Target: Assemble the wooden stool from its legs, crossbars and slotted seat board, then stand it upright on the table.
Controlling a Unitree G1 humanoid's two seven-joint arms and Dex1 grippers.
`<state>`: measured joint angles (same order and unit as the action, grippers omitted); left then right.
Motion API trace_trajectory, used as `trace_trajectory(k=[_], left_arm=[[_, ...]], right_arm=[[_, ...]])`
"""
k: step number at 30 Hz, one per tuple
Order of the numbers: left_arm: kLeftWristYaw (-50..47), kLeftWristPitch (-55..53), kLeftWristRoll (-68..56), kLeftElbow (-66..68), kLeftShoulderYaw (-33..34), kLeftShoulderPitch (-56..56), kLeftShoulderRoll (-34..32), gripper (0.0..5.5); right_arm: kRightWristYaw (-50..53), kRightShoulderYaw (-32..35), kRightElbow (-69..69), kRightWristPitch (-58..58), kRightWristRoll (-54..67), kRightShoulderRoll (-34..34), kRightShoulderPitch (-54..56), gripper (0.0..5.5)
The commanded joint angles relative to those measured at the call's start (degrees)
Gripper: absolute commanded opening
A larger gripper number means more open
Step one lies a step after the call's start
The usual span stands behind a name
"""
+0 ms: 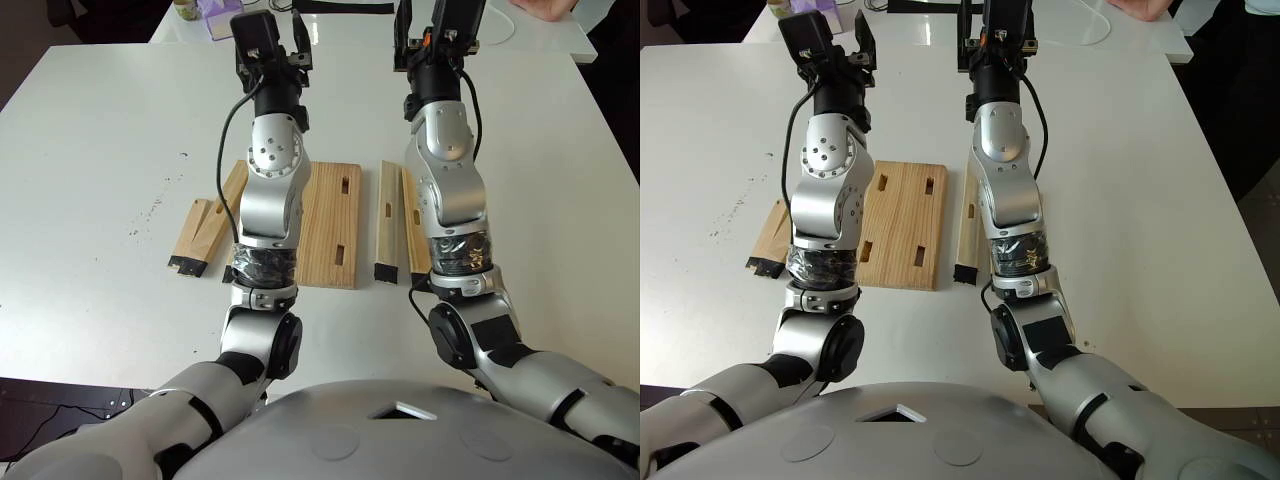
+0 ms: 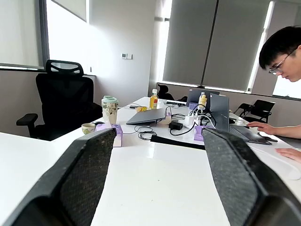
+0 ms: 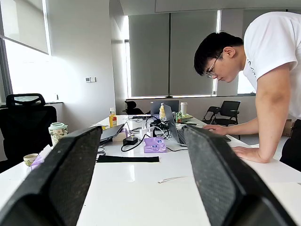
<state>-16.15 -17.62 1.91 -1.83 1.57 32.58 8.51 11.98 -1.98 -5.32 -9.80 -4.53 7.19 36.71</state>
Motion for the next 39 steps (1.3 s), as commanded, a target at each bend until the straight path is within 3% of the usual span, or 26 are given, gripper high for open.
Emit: trace_trajectory(k=[1, 10, 18, 28, 39], left_arm=[[-2.2, -3.5, 2.0, 0.5, -0.9, 0.6, 1.2, 3.37], [-2.1, -4.2, 3.7, 0.2, -2.6, 1.2, 0.0, 3.37], [-2.0, 1.8, 7.9, 4.6, -4.7, 1.3, -2.5, 3.37], [3.4, 2.2, 3.8, -1.7, -5.4, -3.8, -0.1, 3.37], [3.6, 3.0, 0.5, 0.5, -2.3, -2.7, 0.6, 3.37]], right_arm=[[1.1, -0.7, 0.2, -3.6, -0.9, 1.2, 0.2, 3.19], [3.3, -1.3, 0.3, -6.1, -2.3, 0.7, 1.4, 3.19], [4.8, -5.3, -2.4, -1.7, -10.1, -2.3, 1.8, 3.19], [-3.5, -4.8, 2.1, -3.8, -2.9, 0.5, -1.9, 3.19], [-2.7, -3.0, 1.5, -3.7, -0.6, 1.6, -1.8, 3.19]])
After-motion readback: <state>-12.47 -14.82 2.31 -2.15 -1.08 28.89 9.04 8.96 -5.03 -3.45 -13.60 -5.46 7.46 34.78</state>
